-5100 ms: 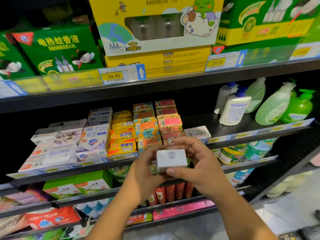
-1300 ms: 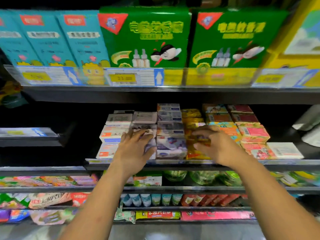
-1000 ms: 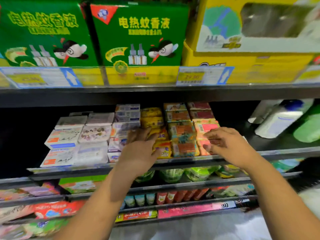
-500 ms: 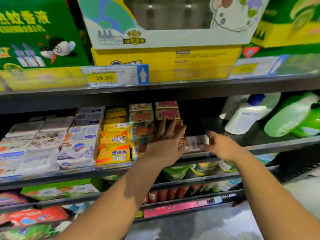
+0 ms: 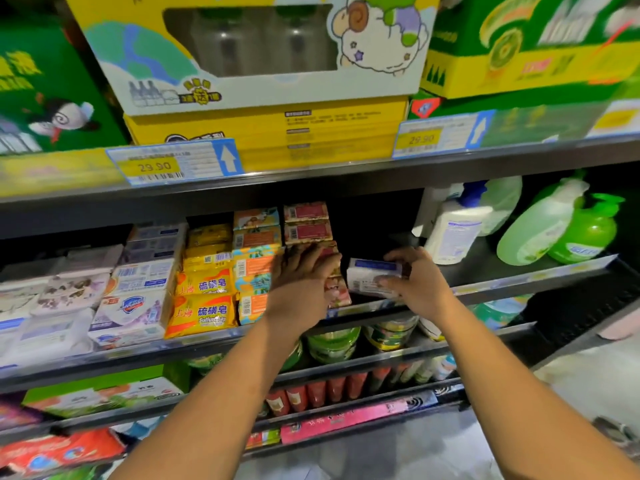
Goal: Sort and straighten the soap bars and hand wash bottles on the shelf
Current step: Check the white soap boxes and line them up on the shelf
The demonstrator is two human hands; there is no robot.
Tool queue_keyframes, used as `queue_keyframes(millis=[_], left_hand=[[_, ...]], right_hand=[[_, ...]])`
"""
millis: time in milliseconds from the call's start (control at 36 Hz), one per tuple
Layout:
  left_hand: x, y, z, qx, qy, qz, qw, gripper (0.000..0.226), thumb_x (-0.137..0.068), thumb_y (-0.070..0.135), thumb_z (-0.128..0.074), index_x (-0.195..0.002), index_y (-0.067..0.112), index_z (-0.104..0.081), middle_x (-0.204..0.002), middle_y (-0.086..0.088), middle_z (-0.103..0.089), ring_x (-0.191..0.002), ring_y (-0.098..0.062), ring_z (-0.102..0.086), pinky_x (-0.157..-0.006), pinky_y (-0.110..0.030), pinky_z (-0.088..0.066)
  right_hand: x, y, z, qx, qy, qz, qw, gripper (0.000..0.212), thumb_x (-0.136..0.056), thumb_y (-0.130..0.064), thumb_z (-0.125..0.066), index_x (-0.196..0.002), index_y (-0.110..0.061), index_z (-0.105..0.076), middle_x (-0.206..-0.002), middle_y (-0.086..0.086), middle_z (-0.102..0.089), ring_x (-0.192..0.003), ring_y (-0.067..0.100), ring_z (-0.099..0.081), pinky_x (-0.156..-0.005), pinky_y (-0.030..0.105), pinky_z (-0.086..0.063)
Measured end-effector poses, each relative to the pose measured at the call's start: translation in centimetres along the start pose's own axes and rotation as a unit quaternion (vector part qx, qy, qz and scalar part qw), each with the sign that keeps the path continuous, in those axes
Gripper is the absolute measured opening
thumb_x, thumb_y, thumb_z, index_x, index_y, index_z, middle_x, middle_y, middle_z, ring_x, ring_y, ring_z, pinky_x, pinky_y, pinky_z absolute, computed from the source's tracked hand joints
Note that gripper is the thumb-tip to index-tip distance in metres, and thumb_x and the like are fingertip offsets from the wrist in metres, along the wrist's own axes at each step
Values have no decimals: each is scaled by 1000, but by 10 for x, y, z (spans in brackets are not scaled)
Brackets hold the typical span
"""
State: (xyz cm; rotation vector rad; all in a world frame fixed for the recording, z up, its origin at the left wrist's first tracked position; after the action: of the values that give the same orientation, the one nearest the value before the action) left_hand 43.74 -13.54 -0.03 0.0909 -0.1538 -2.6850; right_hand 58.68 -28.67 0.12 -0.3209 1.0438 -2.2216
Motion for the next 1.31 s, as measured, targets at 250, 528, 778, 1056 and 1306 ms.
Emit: queue_keyframes(millis=[250, 528, 778, 1056, 1306], left_hand=[[15, -2, 32, 211, -19, -81, 974, 82, -97, 41, -61, -153, 56, -3, -167, 11, -6, -152, -10, -7, -122, -31, -15], [80, 20, 64, 194, 252, -271, 909, 43, -88, 25, -71, -127, 36, -55, -152, 5, -40, -123, -30, -51, -101, -40, -45], [98, -6, 70, 285, 220, -203, 910, 57, -76, 27, -85, -126, 35, -60, -134, 11, -58, -132, -19, -45, -108, -30, -41], [107, 1, 59, 689, 156, 33, 707, 21, -82, 16, -71, -102, 10, -64, -117, -7, -63, -95, -14, -68, -66, -23, -56], [116, -7, 68, 447, 142, -98, 878, 44, -79, 33, -80, -119, 41, -63, -143, 27, -43, -138, -2, -40, -106, -42, -47]], right_hand=[[34, -34, 32, -121, 125, 46, 984, 16, -91, -18, -74, -98, -26, -62, -89, 5, -50, -82, 21, -52, -75, 32, -42], [80, -64, -5, -470, -38, -118, 874, 7, -97, -12, -60, -95, -12, -67, -92, 9, -71, -83, 21, -70, -69, 33, -56], [103, -78, -35, -513, -159, -174, 825, 32, -100, -28, -54, -114, -2, -66, -106, 14, -72, -85, 17, -72, -68, 31, -56], [108, -94, -22, -375, -99, -40, 921, 26, -93, -22, -67, -118, -24, -63, -104, 3, -71, -87, 16, -71, -65, 28, -56], [120, -92, -22, -524, -208, -65, 824, 42, -82, -38, -77, -113, -12, -66, -99, 14, -72, -74, 20, -68, -57, 26, -57]])
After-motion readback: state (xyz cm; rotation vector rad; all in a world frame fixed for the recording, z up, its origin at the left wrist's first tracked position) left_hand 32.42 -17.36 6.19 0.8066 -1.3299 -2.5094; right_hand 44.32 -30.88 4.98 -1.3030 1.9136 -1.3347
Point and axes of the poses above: each hand's wrist, its own x-axis away from the middle knuckle, its own z-axis out of the back of the hand, y = z × x, the point moved 7 cm from there along -x, towards the middle knuckle
